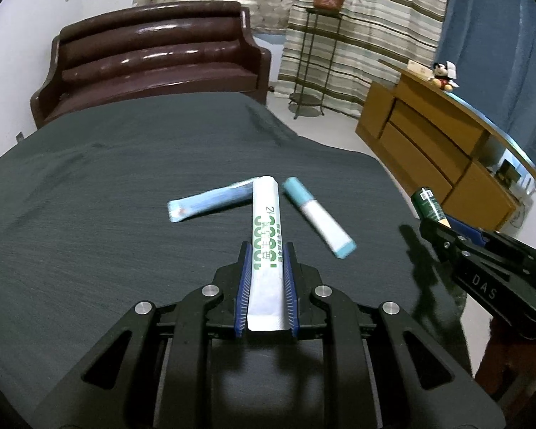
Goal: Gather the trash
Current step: 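Carry the white tube and green can over the bin with both grippers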
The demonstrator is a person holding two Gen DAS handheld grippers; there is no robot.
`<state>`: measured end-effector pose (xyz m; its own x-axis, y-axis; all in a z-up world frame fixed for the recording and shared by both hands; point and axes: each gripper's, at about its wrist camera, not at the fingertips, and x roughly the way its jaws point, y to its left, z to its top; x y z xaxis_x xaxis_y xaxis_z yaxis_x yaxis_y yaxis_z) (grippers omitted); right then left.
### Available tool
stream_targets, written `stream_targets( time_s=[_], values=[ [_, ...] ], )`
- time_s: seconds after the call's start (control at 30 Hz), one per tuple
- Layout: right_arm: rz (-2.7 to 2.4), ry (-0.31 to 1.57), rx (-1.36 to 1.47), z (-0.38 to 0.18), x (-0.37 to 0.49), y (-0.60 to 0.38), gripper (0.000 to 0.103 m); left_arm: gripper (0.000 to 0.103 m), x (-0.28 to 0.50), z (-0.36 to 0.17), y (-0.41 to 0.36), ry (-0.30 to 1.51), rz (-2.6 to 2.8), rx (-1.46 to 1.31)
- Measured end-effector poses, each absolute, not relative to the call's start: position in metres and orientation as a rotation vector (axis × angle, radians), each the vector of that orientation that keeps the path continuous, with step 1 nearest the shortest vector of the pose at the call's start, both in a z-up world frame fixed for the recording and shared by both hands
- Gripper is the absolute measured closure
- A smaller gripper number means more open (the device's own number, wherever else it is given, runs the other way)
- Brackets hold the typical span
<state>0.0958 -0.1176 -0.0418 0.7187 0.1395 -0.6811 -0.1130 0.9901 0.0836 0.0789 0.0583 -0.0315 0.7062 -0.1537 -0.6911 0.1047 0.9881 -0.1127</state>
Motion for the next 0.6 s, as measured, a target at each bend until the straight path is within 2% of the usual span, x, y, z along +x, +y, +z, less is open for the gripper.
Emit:
stream_targets(
  time_s=[0.6],
  values=[
    [0.041,0.676,0.081,-0.031,0.068,-0.187,0.078,0.086,0.059,-0.015,-0.019,0.699,-0.255,0.016]
  ],
)
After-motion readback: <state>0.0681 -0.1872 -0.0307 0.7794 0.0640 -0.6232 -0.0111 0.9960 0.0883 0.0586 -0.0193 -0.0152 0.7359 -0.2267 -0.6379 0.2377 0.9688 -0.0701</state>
